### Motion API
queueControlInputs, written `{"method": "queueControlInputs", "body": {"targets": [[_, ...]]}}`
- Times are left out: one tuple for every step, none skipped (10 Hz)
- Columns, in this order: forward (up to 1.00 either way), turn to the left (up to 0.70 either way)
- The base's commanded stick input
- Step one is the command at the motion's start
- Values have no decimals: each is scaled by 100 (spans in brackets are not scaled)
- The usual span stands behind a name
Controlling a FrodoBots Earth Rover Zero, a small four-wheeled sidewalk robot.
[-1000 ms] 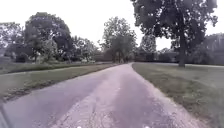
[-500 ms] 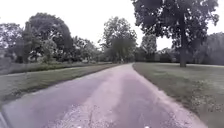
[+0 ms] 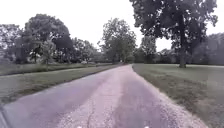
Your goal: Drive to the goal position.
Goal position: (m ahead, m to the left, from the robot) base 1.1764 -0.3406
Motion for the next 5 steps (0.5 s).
{"method": "queueControlInputs", "body": {"targets": [[70,-11],[70,-8],[70,-6],[70,-4],[70,-1]]}}
